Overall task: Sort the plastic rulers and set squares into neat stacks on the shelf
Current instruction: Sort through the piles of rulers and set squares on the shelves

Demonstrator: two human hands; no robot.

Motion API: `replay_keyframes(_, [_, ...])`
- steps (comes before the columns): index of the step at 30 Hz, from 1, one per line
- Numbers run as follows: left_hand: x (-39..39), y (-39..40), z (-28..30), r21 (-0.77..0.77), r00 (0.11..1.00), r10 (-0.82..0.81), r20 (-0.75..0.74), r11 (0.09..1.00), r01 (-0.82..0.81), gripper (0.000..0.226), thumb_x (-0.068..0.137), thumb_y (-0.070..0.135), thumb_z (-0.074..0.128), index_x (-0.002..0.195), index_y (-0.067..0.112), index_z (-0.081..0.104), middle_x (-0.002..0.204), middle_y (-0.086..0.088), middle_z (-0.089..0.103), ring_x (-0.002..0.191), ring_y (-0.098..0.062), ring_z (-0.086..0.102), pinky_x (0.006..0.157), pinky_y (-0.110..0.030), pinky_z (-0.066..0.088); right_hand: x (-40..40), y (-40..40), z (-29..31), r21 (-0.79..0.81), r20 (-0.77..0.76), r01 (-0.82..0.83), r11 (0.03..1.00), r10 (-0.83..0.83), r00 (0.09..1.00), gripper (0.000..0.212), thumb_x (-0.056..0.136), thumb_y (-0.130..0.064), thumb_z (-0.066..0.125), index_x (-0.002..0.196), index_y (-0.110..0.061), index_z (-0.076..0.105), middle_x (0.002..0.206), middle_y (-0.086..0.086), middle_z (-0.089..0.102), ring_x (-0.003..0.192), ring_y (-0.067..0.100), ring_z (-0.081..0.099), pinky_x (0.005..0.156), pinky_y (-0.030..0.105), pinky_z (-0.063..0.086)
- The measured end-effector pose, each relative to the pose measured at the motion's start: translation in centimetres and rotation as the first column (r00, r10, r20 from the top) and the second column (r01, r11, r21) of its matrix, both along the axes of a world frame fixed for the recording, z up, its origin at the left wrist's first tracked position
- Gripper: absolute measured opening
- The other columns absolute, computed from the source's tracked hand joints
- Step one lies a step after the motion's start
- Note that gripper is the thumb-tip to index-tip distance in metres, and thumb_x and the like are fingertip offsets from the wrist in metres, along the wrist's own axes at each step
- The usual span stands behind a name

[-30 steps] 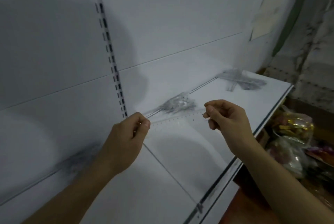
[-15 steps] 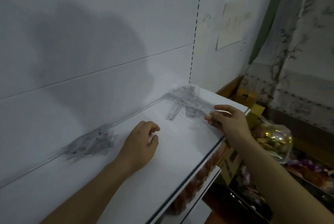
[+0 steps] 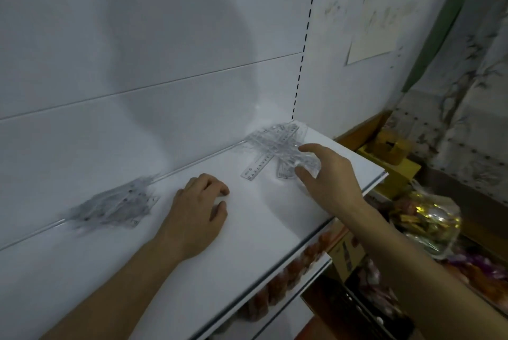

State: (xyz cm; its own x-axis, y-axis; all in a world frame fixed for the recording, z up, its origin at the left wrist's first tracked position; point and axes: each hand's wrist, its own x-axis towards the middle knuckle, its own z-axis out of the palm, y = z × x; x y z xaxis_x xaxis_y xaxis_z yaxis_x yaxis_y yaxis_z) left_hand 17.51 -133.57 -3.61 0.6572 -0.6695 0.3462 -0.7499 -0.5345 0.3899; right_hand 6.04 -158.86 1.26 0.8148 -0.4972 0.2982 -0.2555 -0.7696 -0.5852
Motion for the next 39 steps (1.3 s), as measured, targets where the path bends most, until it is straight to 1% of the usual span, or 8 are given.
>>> replay_keyframes(2, [-0.3,0.6,0.4,0.008,1.000,-0.001,0.016,1.000,0.001,0.022,0.090,0.029,0.049,0.109,0.025,0.060,0.111,0.013,0.051,0.101,-0.009,0.049,0.087,-0.036,0.046,0.4,0.9,0.8,-0.120,-0.069,-0.120,0.985,0.113,0.991,0.040,0.095,-0.036,0.067,0.134,-0.028,0.058,0.136,-0.007,0.062,0.117,0.016,0.061,0.100,0.029,0.045])
replay_keyframes(6, [-1.0,5.3,2.0,0.111,0.993,0.030,0.112,0.993,-0.042,0.031,0.093,0.035,0.044,0.118,0.023,0.059,0.119,0.008,0.051,0.109,-0.016,0.052,0.091,-0.043,0.049,1.7,5.5,2.6,-0.267,-0.250,-0.376,0.887,0.314,0.916,0.039,0.098,-0.040,0.060,0.134,-0.028,0.056,0.131,-0.006,0.063,0.096,0.015,0.066,0.088,0.034,0.053])
replay_keyframes(12, [-4.0,20.8,4.6,0.122,0.935,0.302,0.187,0.937,-0.328,0.042,0.093,0.043,0.037,0.122,0.022,0.059,0.125,0.004,0.052,0.117,-0.018,0.050,0.088,-0.037,0.042,2.7,17.9,3.7,-0.304,-0.319,-0.661,0.686,0.580,0.749,0.045,0.101,-0.043,0.054,0.143,-0.028,0.047,0.145,-0.009,0.051,0.131,0.014,0.045,0.108,0.030,0.040])
replay_keyframes(19, [-11.3,41.2,6.4,0.175,0.808,0.560,0.182,0.791,-0.587,0.047,0.092,0.048,0.036,0.126,0.022,0.057,0.131,0.003,0.052,0.119,-0.020,0.051,0.090,-0.042,0.043,0.6,35.7,5.7,-0.316,-0.277,-0.826,0.467,0.787,0.551,0.052,0.101,-0.045,0.053,0.149,-0.030,0.040,0.153,-0.010,0.042,0.141,0.012,0.033,0.113,0.029,0.030])
replay_keyframes(23, [-17.6,53.8,6.7,0.235,0.680,0.717,0.156,0.641,-0.730,0.048,0.100,0.044,0.047,0.142,0.020,0.047,0.150,0.000,0.042,0.137,-0.020,0.039,0.107,-0.045,0.034,-2.6,47.8,5.8,-0.318,-0.265,-0.898,0.304,0.881,0.393,0.053,0.101,-0.046,0.052,0.150,-0.029,0.039,0.154,-0.011,0.040,0.141,0.010,0.032,0.115,0.027,0.028])
replay_keyframes(28, [-27.4,66.8,6.6,0.224,0.504,0.857,0.112,0.472,-0.853,0.056,0.100,0.046,0.044,0.148,0.017,0.041,0.158,-0.004,0.034,0.145,-0.022,0.030,0.114,-0.048,0.027,-5.8,62.6,4.9,-0.344,-0.279,-0.933,0.101,0.938,0.204,0.056,0.101,-0.049,0.050,0.151,-0.029,0.036,0.154,-0.011,0.040,0.142,0.010,0.033,0.117,0.036,0.033])
replay_keyframes(32, [-35.5,75.9,6.6,0.241,0.373,0.921,0.114,0.339,-0.909,0.078,0.090,0.063,0.024,0.149,0.015,0.040,0.159,-0.007,0.034,0.147,-0.023,0.030,0.116,-0.050,0.028,-9.0,74.4,5.0,-0.314,-0.300,-0.945,-0.090,0.954,0.009,0.058,0.101,-0.050,0.049,0.153,-0.028,0.034,0.155,-0.011,0.037,0.143,0.008,0.029,0.117,0.029,0.029])
replay_keyframes(39, [-43.9,87.2,7.8,0.296,0.096,0.988,0.120,0.057,-0.954,0.058,0.102,0.045,0.042,0.153,0.020,0.030,0.161,-0.001,0.029,0.147,-0.020,0.029,0.117,-0.046,0.027,-13.0,90.8,5.2,-0.275,-0.343,-0.882,-0.383,0.896,-0.282,0.057,0.100,-0.052,0.049,0.151,-0.032,0.033,0.152,-0.014,0.039,0.138,0.006,0.032,0.115,0.031,0.033])
